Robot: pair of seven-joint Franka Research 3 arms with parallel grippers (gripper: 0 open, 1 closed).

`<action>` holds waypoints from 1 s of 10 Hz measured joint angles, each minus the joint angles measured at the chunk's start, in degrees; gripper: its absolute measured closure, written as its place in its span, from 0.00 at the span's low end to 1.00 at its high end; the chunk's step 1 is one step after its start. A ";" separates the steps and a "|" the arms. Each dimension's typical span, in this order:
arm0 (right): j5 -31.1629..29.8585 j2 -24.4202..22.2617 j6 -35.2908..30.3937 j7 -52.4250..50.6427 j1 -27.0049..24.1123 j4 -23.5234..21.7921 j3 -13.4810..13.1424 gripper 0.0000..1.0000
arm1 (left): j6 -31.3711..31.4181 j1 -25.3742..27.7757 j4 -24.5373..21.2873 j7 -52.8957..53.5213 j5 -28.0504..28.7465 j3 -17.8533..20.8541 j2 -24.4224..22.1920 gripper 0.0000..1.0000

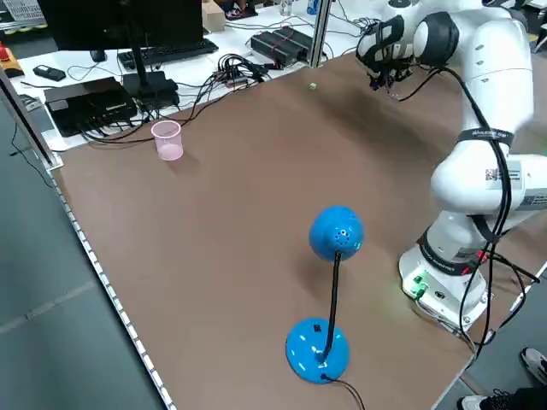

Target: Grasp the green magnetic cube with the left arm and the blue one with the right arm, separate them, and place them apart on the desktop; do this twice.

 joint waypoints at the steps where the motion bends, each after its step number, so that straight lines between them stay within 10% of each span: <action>1: -0.03 -1.85 -0.02 -5.40 -1.52 -3.08 -0.08 0.70 | 0.01 0.31 0.18 0.00 0.00 0.05 -0.02 0.77; 10: -0.05 -24.98 -0.40 -51.85 -13.61 -32.30 -5.39 0.70 | 1.54 -9.41 -0.62 -1.04 -2.00 -0.60 1.62 0.77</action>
